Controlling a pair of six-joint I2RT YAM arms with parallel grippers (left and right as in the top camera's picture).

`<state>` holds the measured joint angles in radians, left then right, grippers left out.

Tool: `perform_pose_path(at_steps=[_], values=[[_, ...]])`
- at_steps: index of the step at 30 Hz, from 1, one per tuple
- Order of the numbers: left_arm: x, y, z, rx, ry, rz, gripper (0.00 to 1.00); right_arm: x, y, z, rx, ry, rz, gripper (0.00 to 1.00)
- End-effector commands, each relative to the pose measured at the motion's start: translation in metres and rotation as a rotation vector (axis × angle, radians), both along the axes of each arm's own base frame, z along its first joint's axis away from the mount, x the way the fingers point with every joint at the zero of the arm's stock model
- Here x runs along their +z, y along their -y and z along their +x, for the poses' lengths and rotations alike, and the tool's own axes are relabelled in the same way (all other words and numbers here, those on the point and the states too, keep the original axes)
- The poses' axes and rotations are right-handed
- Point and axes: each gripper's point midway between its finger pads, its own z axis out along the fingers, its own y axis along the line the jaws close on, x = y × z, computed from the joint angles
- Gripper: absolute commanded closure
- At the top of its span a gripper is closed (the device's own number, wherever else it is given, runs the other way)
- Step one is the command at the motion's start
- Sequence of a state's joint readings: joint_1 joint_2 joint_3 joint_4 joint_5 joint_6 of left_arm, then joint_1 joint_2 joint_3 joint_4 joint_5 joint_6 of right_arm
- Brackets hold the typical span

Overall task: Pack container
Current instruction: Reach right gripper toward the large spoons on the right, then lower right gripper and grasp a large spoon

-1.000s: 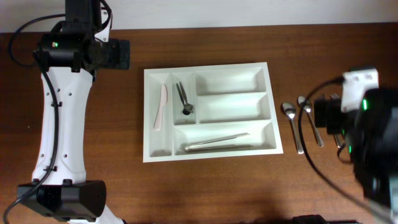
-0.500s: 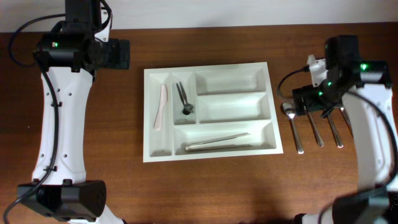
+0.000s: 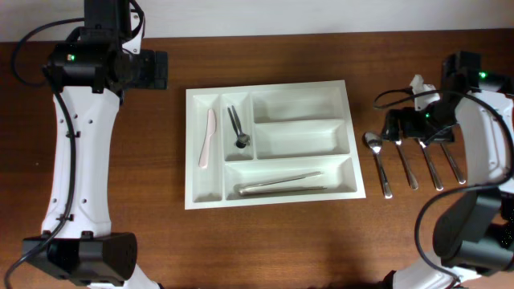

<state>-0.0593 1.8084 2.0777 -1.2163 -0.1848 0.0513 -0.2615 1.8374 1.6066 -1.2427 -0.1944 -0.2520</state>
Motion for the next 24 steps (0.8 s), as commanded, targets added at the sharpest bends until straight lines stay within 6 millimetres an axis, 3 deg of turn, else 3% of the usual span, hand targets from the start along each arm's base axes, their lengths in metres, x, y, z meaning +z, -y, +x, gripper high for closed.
perform_pose_path(at_steps=[1, 12, 19, 24], values=[[0.006, -0.002, -0.001, 0.016, 0.016, -0.004, 0.01, -0.011, -0.006, 0.012, 0.041, 0.006, 0.027, 0.01], [0.006, -0.002, -0.001, 0.017, 0.016, -0.004, 0.01, -0.026, -0.001, 0.031, 0.036, 0.043, 0.023, 0.01], [0.006, -0.002, -0.001, 0.016, 0.016, -0.004, 0.01, -0.035, 0.0, 0.031, 0.035, 0.034, 0.015, 0.23], [0.005, -0.002, -0.001, 0.016, 0.015, -0.004, 0.01, -0.056, 0.001, 0.024, 0.034, 0.015, 0.005, 0.23]])
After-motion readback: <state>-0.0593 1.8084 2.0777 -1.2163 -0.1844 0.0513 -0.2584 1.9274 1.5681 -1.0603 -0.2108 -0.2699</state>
